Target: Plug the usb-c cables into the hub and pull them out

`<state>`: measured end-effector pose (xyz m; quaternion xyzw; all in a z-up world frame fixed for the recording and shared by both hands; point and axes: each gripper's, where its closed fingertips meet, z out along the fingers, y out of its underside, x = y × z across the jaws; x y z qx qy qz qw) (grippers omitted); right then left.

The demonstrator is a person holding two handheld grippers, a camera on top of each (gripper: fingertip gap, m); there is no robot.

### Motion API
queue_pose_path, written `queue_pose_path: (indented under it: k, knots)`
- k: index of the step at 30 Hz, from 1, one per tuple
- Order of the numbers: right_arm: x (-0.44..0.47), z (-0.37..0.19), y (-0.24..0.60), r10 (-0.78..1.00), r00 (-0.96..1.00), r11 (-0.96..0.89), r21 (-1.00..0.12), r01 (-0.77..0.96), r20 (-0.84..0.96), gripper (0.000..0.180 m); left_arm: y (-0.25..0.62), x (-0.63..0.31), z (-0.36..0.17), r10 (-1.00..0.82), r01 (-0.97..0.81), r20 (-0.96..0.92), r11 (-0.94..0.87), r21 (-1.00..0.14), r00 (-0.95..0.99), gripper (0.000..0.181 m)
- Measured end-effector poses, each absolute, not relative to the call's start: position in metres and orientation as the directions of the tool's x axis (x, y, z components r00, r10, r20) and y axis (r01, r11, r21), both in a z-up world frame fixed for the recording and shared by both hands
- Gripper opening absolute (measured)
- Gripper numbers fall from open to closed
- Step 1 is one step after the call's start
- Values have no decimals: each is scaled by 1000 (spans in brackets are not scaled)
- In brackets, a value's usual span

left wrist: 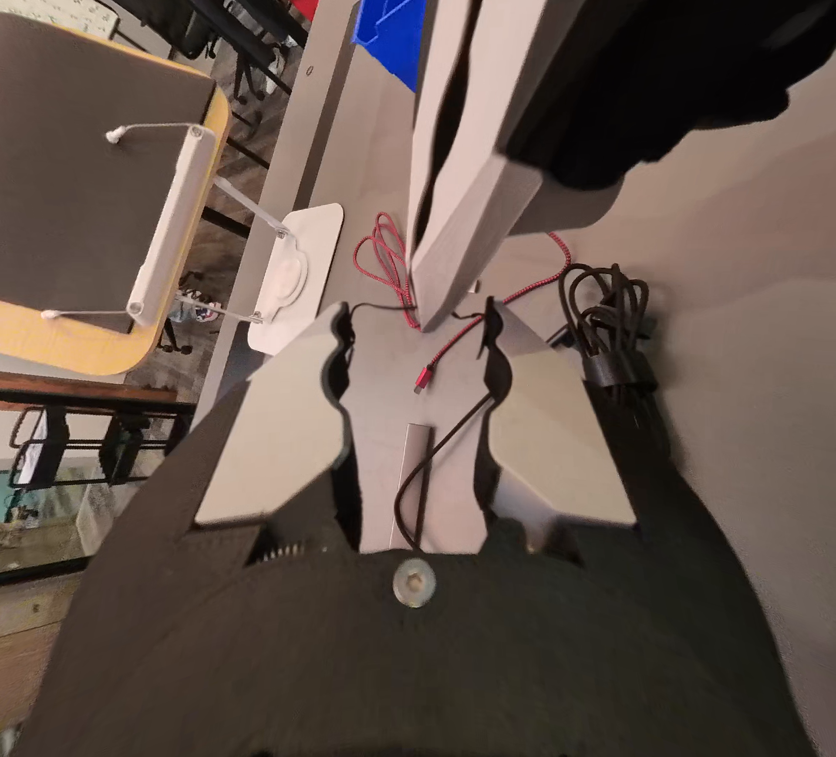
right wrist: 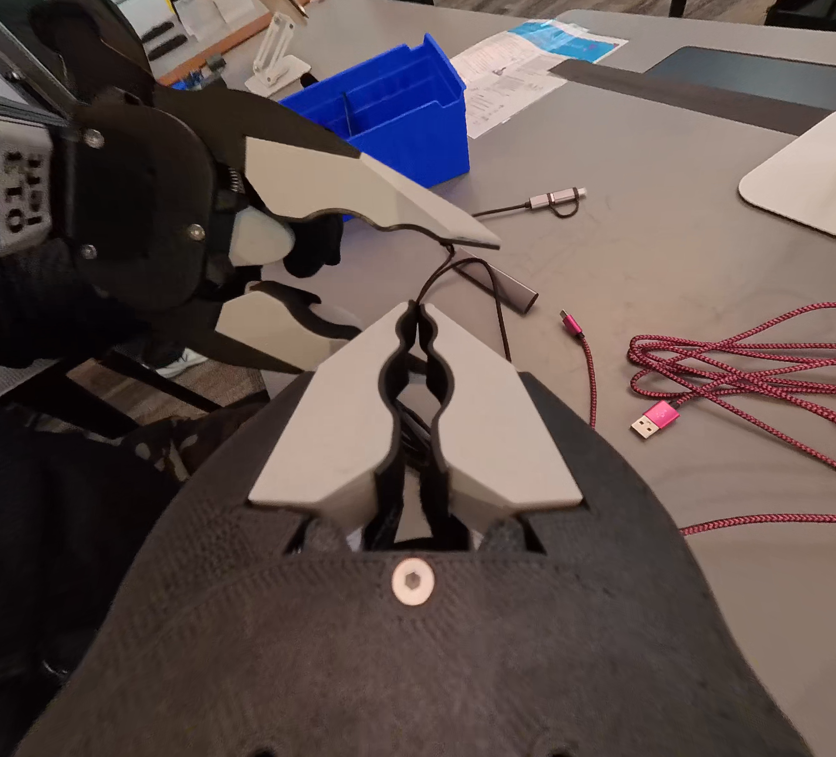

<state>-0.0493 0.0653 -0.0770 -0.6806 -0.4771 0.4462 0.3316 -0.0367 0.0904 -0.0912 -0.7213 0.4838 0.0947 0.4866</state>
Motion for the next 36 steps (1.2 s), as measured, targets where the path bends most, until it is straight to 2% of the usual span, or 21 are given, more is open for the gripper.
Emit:
queue_pose_path:
  k: [1,4,6,10,13,16,19,21,27,29,31,33,35,36]
  knots:
    - [-48,-75,67,942,148,-333,-880,339,-300,0,91,-39,-91,-610,-782,-596,-62,-620,522,51]
    - [-42,-66,74,935,159,-350,-889,294,-316,0,92,-45,-87,-602,-770,-597,-44,-637,529,23]
    - [-40,-64,76,929,157,-366,-889,275,-334,0,90,-46,-84,-619,-754,-577,-40,-655,534,28]
    - [-35,-62,81,918,147,-395,-887,237,-369,0,83,-46,-79,-709,-682,-460,-41,-730,534,57]
    - [-33,-62,83,922,149,-385,-890,244,-357,0,78,-48,-70,-766,-603,-337,-81,-794,547,57]
    - [-35,-61,78,927,126,-374,-892,252,-353,0,78,-46,-65,-773,-564,-302,-85,-822,557,40]
    - [-37,-62,75,934,116,-357,-896,263,-338,0,75,-40,-69,-790,-541,-265,-100,-835,554,11]
    - [-37,-61,74,935,114,-354,-898,263,-335,0,77,-42,-66,-777,-527,-272,-89,-845,568,1]
    - [-40,-63,70,947,102,-323,-901,291,-306,0,78,-46,-65,-773,-532,-277,-91,-842,571,0]
    - [-39,-63,70,950,99,-311,-897,313,-295,14,78,-46,-66,-768,-559,-312,-72,-826,559,0]
    - [-40,-59,68,948,87,-319,-898,303,-307,20,76,-43,-68,-776,-582,-330,-59,-811,538,0]
    - [-40,-59,68,949,88,-314,-898,309,-302,17,74,-41,-69,-779,-600,-349,-44,-798,521,0]
    - [-41,-62,65,950,77,-310,-893,326,-302,0,73,-39,-69,-780,-606,-357,-35,-795,514,0]
    - [-41,-63,65,950,76,-310,-893,327,-303,0,72,-39,-69,-782,-613,-363,-30,-790,507,0]
